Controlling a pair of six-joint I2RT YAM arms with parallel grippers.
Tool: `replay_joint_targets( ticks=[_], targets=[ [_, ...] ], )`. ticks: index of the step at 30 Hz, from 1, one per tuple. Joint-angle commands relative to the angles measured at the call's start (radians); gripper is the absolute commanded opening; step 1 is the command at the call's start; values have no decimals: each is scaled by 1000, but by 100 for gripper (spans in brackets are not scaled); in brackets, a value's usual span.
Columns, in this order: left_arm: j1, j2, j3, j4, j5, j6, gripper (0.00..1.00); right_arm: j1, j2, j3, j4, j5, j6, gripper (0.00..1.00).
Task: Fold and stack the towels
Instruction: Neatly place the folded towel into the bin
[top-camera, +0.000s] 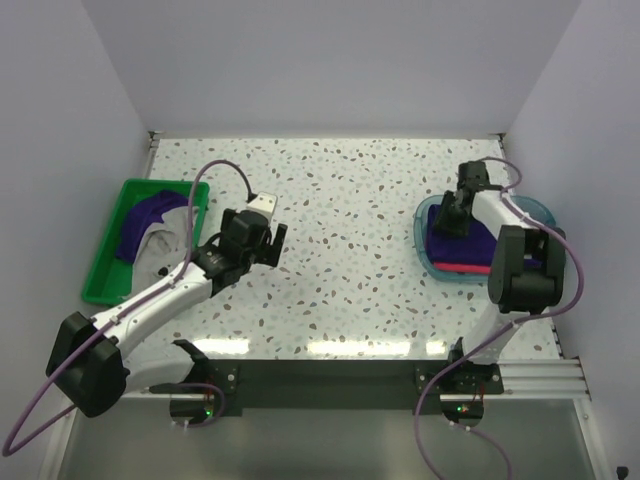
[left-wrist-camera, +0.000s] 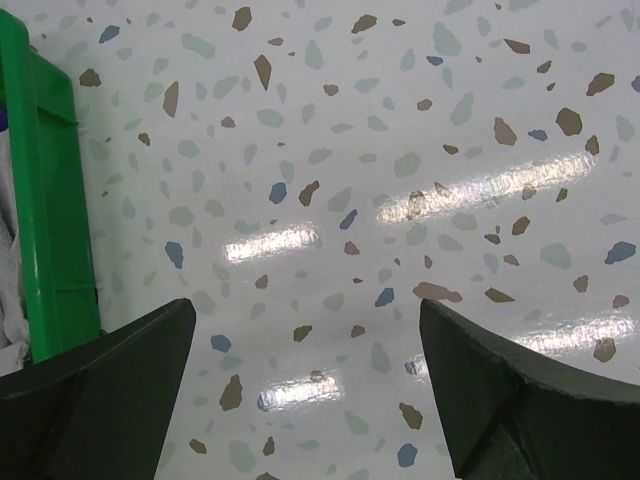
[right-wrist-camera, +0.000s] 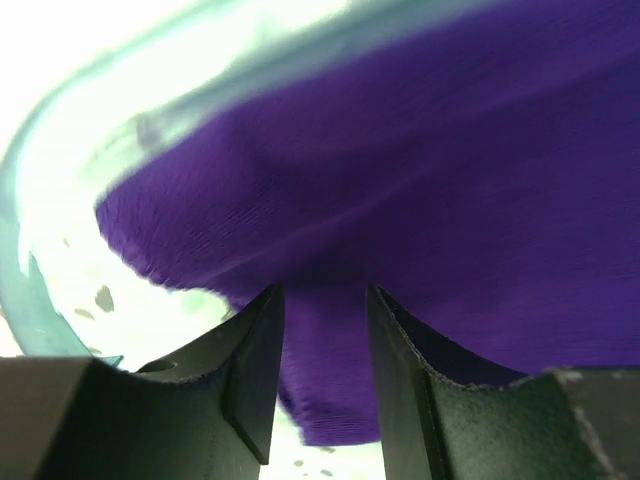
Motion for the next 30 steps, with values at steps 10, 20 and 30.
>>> replay_joint_targets(
  ticks=[10, 20, 30],
  targets=[
    [2, 16, 46, -13, 22, -50, 100, 122, -56, -109, -131, 9, 76, 41],
    [2, 19, 54, -14, 21, -49, 100, 120, -153, 10, -176, 164, 22, 43],
    [10, -7, 50, -11, 22, -56, 100, 106, -50, -77, -165, 202, 64, 39]
  ],
)
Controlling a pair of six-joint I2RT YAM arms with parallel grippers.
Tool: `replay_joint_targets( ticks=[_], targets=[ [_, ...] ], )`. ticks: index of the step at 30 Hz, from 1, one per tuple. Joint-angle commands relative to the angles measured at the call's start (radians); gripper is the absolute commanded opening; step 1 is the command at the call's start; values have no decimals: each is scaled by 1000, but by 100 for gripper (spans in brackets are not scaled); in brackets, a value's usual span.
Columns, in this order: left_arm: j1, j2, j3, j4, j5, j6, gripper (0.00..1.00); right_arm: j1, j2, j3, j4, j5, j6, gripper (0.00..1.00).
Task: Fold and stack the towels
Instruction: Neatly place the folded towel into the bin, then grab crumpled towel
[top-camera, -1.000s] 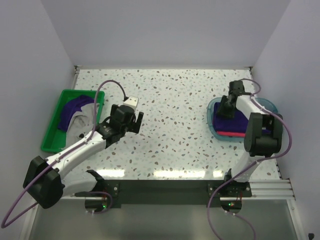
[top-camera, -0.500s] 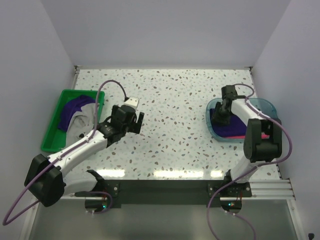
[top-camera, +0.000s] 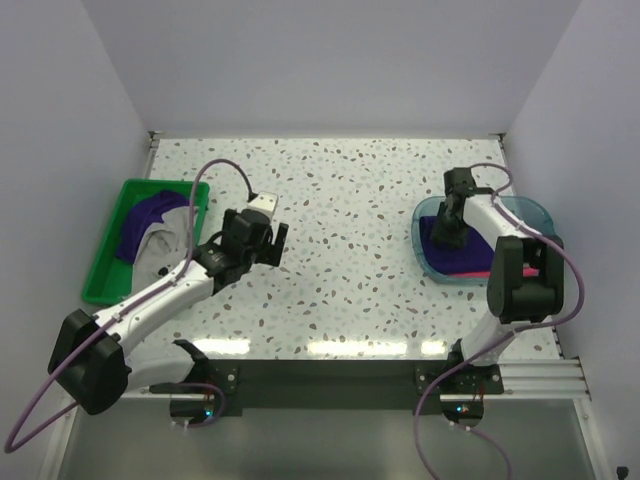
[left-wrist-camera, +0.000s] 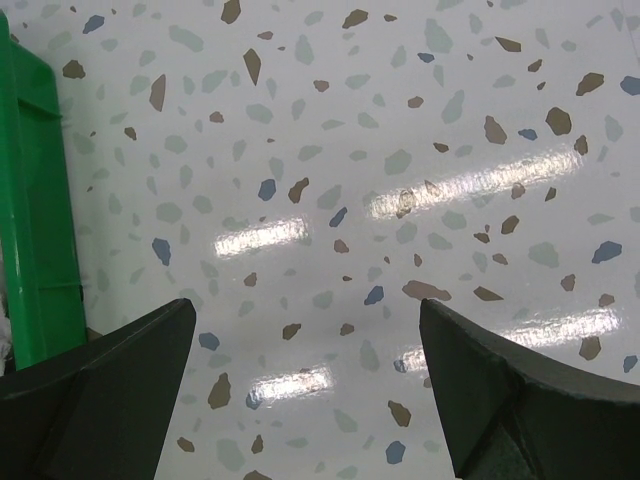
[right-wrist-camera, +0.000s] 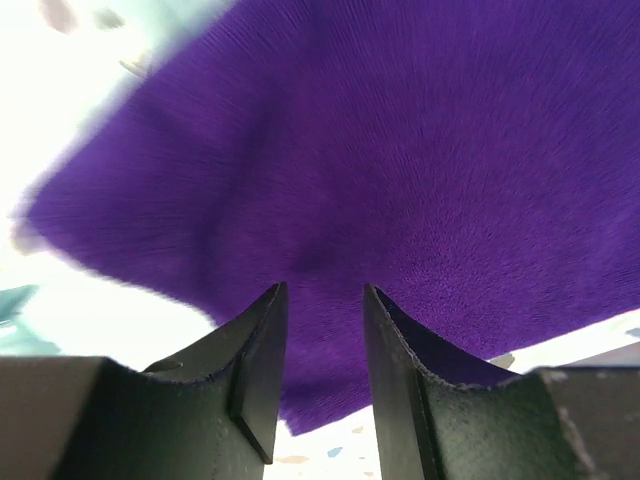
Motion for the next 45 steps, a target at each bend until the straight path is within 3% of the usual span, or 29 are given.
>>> replay_joint_targets(
  ticks=[1, 6, 11, 14, 18, 22, 28, 31, 39, 42, 45],
  targets=[
    [10, -26, 35, 3, 1, -26, 100, -3, 17, -52, -26, 23, 34, 39],
    [20, -23, 72, -23, 3, -46, 100, -5, -71, -50, -85, 45, 42, 40],
    [54, 21, 171, -78, -3, -86, 100, -5, -185, 62, -135, 51, 25, 47],
    [91, 64, 243, -115, 1, -122, 100, -2, -265, 113, -142, 33, 1, 58],
    [170, 104, 311, -170, 7, -161, 100, 12, -388, 118, -94, -119, -79, 85],
    [357, 151, 366, -209, 26, -202, 100, 41, -487, 89, -71, -259, -139, 97],
    [653, 205, 357, -246, 96, -253, 96, 138, -526, 53, -80, -400, -164, 98],
    [750, 231, 308, -233, 101, -264, 93, 167, -544, 23, -62, -452, -154, 98],
    [855, 340, 198, -77, 153, -291, 85, 228, -584, -63, -22, -501, -167, 97],
    [856, 403, 199, -16, 181, -293, 75, 242, -590, -85, -10, -512, -168, 97],
    [856, 461, 215, 5, 181, -308, 51, 247, -595, -89, -11, -507, -173, 97]
  ],
)
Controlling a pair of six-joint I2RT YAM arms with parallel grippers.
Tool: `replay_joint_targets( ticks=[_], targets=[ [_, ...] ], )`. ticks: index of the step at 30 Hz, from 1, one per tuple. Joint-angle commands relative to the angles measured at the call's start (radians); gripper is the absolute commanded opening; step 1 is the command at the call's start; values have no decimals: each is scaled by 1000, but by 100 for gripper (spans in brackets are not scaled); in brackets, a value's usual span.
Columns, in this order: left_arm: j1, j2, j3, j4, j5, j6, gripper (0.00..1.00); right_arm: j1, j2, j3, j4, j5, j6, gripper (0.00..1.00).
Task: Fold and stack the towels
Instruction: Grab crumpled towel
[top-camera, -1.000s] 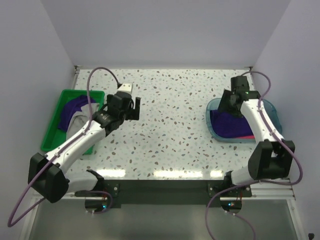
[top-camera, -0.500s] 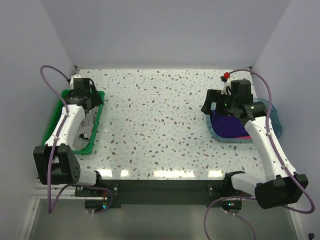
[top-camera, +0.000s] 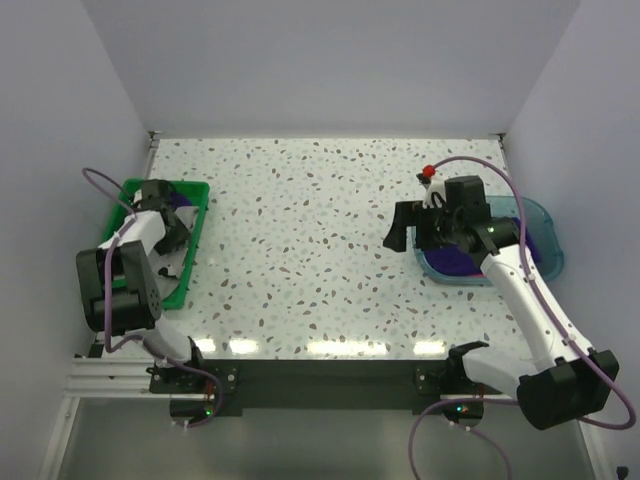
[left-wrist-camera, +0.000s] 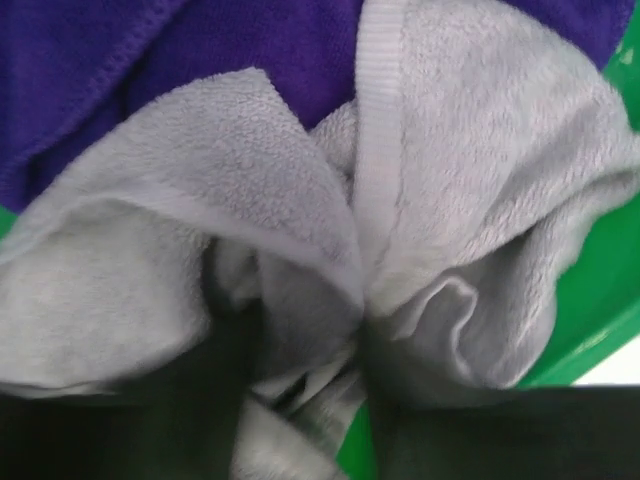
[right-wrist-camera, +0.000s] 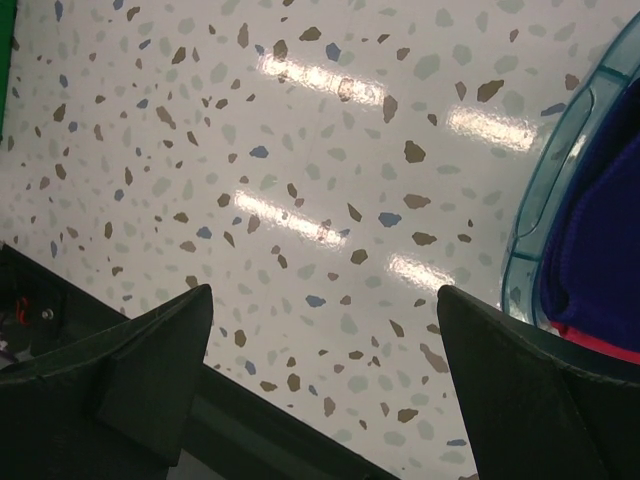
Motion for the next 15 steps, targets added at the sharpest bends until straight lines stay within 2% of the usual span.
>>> replay_joint_targets(
  ticks=[1, 3, 4, 11, 15],
  targets=[
    [8, 50, 28, 100, 28, -29, 28, 7, -28, -3, 36, -26, -22, 97],
    [8, 64, 37, 86, 53, -35, 6, 7, -29, 3, 25, -13, -30, 97],
    [8, 67, 52, 75, 58, -41, 0, 7, -31, 6, 22, -1, -33, 97],
    [3, -113, 152, -63, -12, -39, 0, 7, -14, 44, -7, 13, -44, 97],
    [-9, -198, 299, -102, -14, 4, 0, 7, 11, 60, -7, 5, -42, 97]
  ],
)
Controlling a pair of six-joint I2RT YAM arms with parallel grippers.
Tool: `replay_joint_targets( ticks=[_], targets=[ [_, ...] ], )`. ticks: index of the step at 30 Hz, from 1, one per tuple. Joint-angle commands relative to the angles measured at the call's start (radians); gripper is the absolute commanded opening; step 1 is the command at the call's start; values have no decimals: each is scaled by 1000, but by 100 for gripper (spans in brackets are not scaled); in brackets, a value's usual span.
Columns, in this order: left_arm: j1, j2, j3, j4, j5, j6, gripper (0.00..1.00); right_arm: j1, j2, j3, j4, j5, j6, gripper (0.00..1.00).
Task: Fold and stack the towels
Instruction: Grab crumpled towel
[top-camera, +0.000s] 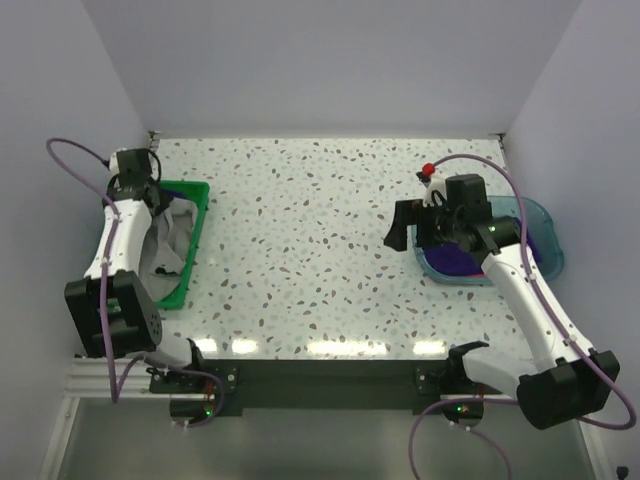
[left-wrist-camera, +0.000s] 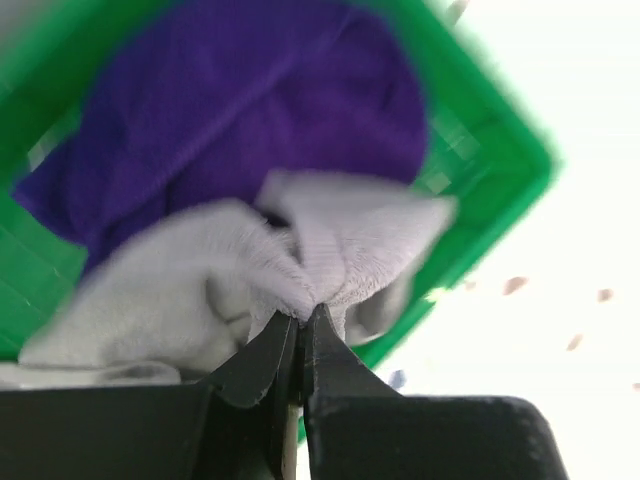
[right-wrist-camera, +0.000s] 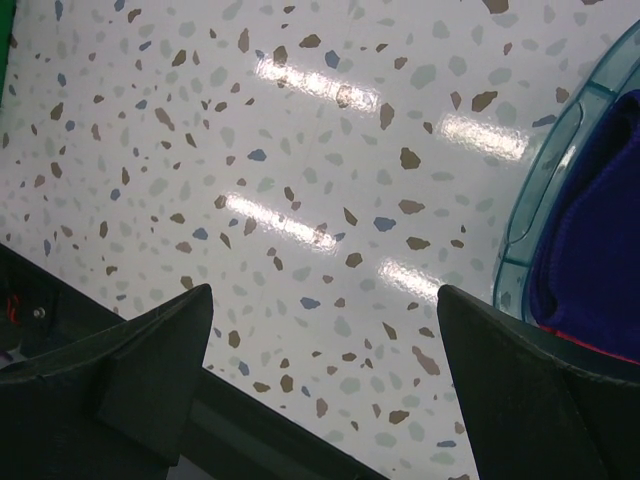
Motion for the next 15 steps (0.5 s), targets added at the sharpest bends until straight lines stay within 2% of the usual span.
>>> replay_joint_targets(
  ticks=[1, 5, 8, 12, 14, 15],
  targets=[
    [-17, -95, 175, -31, -26, 31, 0, 4, 19, 52, -2, -2, -17, 97],
    [-103, -91, 343, -81, -10, 55, 0, 4, 36, 75, -4, -10, -13, 97],
    [-213, -78, 485, -107, 13, 83, 0, 4, 34, 88, -5, -1, -14, 96],
    [-359, -55, 703, -139, 72, 118, 0, 4, 28, 98, -7, 7, -14, 96],
    [-393, -61, 748, -127, 105, 135, 0, 4, 19, 105, -4, 12, -16, 96],
    [-413, -76, 771, -118, 173, 141, 0, 4, 14, 106, -2, 16, -16, 97]
  ],
)
